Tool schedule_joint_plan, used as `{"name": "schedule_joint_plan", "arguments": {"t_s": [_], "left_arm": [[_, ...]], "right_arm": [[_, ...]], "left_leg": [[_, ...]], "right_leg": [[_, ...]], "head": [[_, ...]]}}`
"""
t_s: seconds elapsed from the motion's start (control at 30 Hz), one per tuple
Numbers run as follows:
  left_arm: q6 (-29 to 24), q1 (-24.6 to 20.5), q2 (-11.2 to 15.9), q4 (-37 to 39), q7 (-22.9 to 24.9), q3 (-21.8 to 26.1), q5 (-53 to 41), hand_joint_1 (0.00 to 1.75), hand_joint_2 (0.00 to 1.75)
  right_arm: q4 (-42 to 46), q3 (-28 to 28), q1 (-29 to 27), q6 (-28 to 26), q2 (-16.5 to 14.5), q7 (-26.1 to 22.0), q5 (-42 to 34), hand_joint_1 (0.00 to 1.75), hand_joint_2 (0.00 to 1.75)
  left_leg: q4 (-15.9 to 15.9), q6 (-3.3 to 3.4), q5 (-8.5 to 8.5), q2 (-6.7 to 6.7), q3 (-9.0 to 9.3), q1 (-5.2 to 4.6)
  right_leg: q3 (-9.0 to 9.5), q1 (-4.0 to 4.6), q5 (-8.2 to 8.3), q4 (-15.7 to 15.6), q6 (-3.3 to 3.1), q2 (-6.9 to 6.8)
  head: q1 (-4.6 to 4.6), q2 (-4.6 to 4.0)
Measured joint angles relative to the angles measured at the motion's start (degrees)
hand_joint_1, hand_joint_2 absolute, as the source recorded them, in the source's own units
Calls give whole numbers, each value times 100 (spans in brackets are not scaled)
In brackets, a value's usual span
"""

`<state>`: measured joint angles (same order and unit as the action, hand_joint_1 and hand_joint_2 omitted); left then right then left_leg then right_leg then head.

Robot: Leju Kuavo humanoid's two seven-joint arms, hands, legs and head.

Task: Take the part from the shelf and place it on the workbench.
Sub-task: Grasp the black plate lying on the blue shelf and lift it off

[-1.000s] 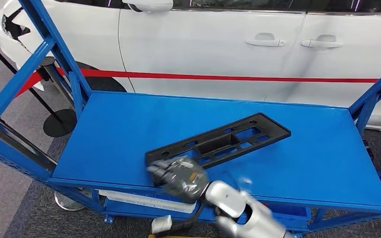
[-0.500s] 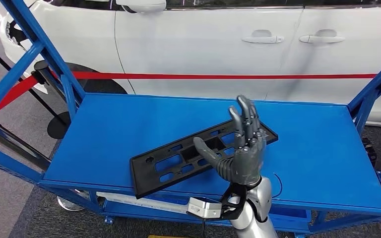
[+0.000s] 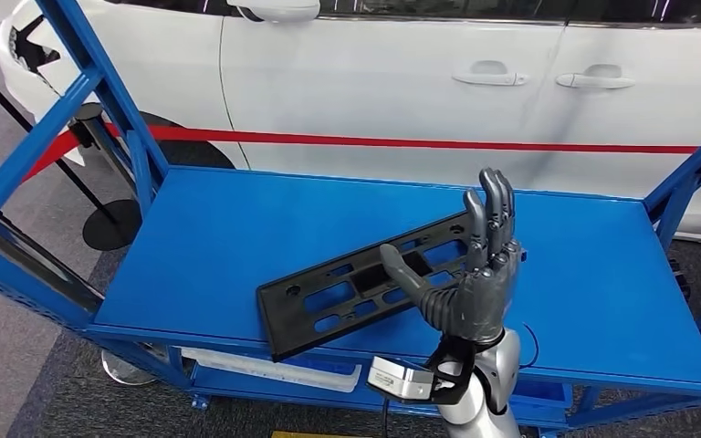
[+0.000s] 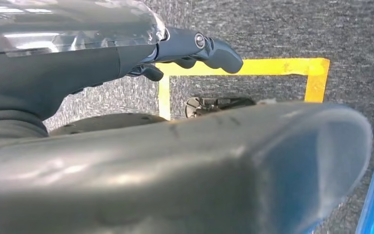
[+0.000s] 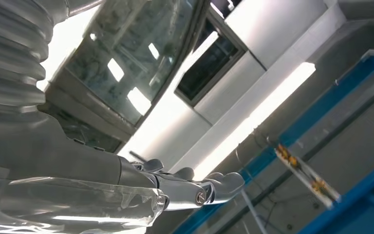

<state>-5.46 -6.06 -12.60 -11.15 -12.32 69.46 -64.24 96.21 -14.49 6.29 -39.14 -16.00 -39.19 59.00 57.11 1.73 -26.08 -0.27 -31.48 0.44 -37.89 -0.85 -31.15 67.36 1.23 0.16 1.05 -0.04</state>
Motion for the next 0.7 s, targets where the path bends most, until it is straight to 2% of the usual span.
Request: {"name": "schedule_joint_plan", "arguments": {"t_s": [0.03,0.07,0.1,0.13,0.2,0.23,0.27,0.3,0.4,0.47,0.53,0.57,0.6,0.63,0.7], "left_arm": [[1,3,-1,0,1,-1,2,0,0],[2,6,-1,0,1,-3,5,0,0],[2,7,-1,0,1,-4,7,0,0],[2,6,-1,0,1,-6,7,0,0],[2,3,-1,0,5,-9,7,0,0],[1,1,-1,0,11,-10,7,0,0],[-1,-1,0,0,20,-10,6,0,0],[-3,-3,1,0,31,-10,6,0,0],[-18,-11,1,0,67,-10,7,0,0],[-22,-20,1,0,84,-10,7,0,0],[-21,-20,2,0,91,-10,8,0,0],[-21,-17,3,-1,93,-10,9,0,0],[-20,-13,4,-1,92,-10,13,0,0],[-20,-11,7,-1,89,-10,19,0,0],[-20,-11,11,0,81,-10,36,0,0]], "right_arm": [[-11,7,-17,1,3,10,-157,0,175],[-62,11,-28,-25,9,-8,-392,0,175],[-147,12,-28,-52,16,-31,-670,0,175],[-247,3,-28,-66,26,-44,-985,0,175],[-442,-58,-11,-76,56,-46,-1582,0,175],[-533,-118,3,-78,76,-45,-1802,0,175],[-618,-188,16,-79,99,-45,-1925,0,175],[-698,-265,28,-79,121,-39,-1942,0,175],[-951,-486,124,-60,203,126,-1716,0,175],[-1169,-688,274,70,325,354,-1762,0,175],[-1387,-939,408,357,532,519,-2062,0,175],[-1484,-1062,456,535,652,557,-2289,0,175],[-1560,-1167,495,721,771,566,-2536,0,175],[-1616,-1255,530,897,883,561,-2783,0,175],[-1690,-1387,597,1150,1090,525,-3139,0,175]], "left_leg": [[1,7,1,3,-7,-5],[3,9,0,6,-9,-10],[6,9,0,7,-9,-12],[11,4,-3,5,-7,-12],[43,-25,-24,-4,-9,-18],[72,-54,-43,-9,-20,-29],[93,-84,-58,-10,-33,-40],[103,-118,-67,-10,-45,-48],[143,-216,-115,-5,-67,-32],[523,-271,-354,-3,-231,-16],[1273,-306,-710,-3,-576,-5],[1586,-315,-810,-3,-729,-1],[1716,-315,-802,-3,-799,0],[1625,-308,-686,-3,-766,1],[917,-260,-277,-3,-453,-1]], "right_leg": [[-172,0,-156,361,10,0],[-293,-3,-226,615,19,-2],[-324,-7,-189,683,23,-5],[-248,-13,-53,535,23,-8],[117,-23,293,-177,3,-12],[269,-18,399,-493,-20,-10],[359,-11,445,-694,-47,-7],[382,2,437,-767,-79,-2],[373,5,464,-800,-175,6],[378,-10,479,-822,-232,-3],[374,0,476,-822,-260,-13],[373,6,475,-821,-263,-18],[375,11,473,-820,-264,-20],[379,13,472,-820,-263,-20],[395,14,466,-819,-254,-16]], "head": [[0,0],[0,0],[0,0],[-1,0],[-1,0],[1,0],[3,0],[6,0],[9,0],[15,0],[16,0],[15,0],[15,0],[16,0],[16,0]]}}
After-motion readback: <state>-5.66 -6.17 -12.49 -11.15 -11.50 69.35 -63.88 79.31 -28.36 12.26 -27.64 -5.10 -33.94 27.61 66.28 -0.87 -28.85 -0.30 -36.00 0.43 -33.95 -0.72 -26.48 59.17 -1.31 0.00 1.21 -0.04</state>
